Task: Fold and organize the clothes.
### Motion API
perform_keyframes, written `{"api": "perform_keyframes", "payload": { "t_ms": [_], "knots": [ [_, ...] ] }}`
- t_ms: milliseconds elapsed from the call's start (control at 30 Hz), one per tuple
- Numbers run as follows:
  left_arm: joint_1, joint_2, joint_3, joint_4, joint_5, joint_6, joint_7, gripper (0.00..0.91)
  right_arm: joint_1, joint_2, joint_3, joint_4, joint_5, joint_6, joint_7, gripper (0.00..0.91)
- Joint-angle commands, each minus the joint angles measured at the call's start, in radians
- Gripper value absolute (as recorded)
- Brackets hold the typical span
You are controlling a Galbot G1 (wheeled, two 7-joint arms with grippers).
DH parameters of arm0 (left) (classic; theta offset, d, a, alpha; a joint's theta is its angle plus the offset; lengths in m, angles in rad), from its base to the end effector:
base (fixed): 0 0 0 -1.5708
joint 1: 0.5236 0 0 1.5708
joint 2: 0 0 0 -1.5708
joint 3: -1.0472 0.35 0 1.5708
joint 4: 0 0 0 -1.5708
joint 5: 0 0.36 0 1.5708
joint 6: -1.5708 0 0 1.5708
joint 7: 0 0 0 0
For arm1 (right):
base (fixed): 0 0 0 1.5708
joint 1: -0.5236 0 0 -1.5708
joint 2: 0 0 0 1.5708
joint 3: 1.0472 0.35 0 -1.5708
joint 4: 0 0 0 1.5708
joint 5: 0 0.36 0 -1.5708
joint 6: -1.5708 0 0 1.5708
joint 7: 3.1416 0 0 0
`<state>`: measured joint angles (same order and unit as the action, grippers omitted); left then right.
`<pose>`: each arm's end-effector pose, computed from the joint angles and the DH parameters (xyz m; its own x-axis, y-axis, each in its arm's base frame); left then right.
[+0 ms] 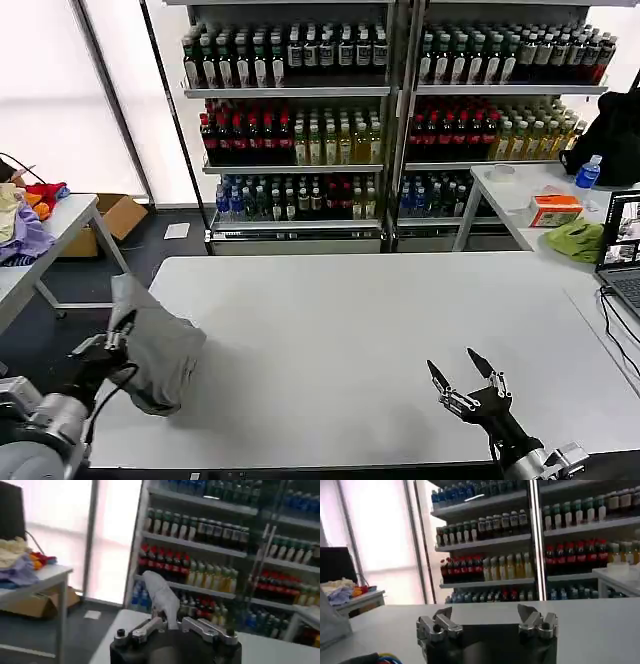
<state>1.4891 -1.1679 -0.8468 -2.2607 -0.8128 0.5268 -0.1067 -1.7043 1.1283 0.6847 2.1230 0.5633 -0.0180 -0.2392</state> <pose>0.2052 0.1285 -0.1819 -0.9721 0.0680 0.2246 0.0089 0.9671 -0.2543 0.1634 -0.1134 -0.2834 -0.9390 -0.3345 0.0796 -0.3223 0.9369 0.1359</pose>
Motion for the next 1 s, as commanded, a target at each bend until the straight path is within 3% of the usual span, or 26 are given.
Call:
{"api": "perform_keyframes", "payload": {
  "t_ms": [33, 133, 167, 200, 267, 300, 367, 500, 567, 700, 833, 967, 1000],
  "knots": [
    [-0.201, -0.077, 0.668, 0.115, -0.122, 0.005, -0.169, 0.01, -0.027, 0.016, 0.009, 0.021, -0.011, -0.003, 0.004, 0.907],
    [-0.3, -0.169, 0.774, 0.308, -0.119, -0.01, -0.187, 0.05, -0.035, 0.018, 0.011, 0.034, -0.03, -0.013, 0.022, 0.907],
    [-0.308, -0.188, 0.79, 0.331, -0.119, -0.012, -0.186, 0.272, -0.035, 0.018, 0.009, 0.041, -0.037, -0.033, 0.034, 0.907],
    [-0.333, -0.223, 0.811, 0.383, -0.115, -0.012, -0.203, 0.907, -0.032, 0.018, 0.007, 0.051, -0.053, -0.062, 0.057, 0.907],
    [-0.356, -0.268, 0.83, 0.407, -0.114, -0.018, -0.206, 0.907, -0.017, 0.01, -0.016, 0.071, -0.056, -0.118, 0.099, 0.907],
    [-0.362, -0.296, 0.839, 0.416, -0.111, -0.02, -0.204, 0.907, 0.002, 0.002, -0.039, 0.081, -0.057, -0.185, 0.145, 0.907],
    [-0.362, -0.314, 0.838, 0.408, -0.105, -0.02, -0.202, 0.907, 0.032, -0.012, -0.08, 0.081, -0.021, -0.221, 0.178, 0.907],
    [-0.322, -0.272, 0.781, 0.298, -0.123, -0.013, -0.194, 0.907, 0.118, -0.026, -0.189, 0.048, 0.07, -0.315, 0.238, 0.907],
    [-0.298, -0.246, 0.734, 0.217, -0.167, 0.001, -0.192, 0.907, 0.221, -0.01, -0.295, 0.0, 0.116, -0.37, 0.283, 0.907],
    [-0.257, -0.2, 0.599, 0.08, -0.22, 0.011, -0.191, 0.907, 0.395, 0.043, -0.483, -0.123, 0.176, -0.408, 0.346, 0.907],
    [-0.228, -0.154, 0.467, 0.026, -0.135, 0.005, -0.145, 0.907, 0.511, 0.109, -0.614, -0.261, 0.191, -0.413, 0.396, 0.907],
    [-0.179, -0.125, 0.382, -0.024, -0.114, 0.001, -0.121, 0.907, 0.58, 0.174, -0.714, -0.342, 0.191, -0.408, 0.377, 0.907],
    [-0.164, -0.124, 0.374, -0.031, -0.104, 0.001, -0.116, 0.907, 0.59, 0.182, -0.727, -0.348, 0.191, -0.409, 0.367, 0.806]
  ]
}}
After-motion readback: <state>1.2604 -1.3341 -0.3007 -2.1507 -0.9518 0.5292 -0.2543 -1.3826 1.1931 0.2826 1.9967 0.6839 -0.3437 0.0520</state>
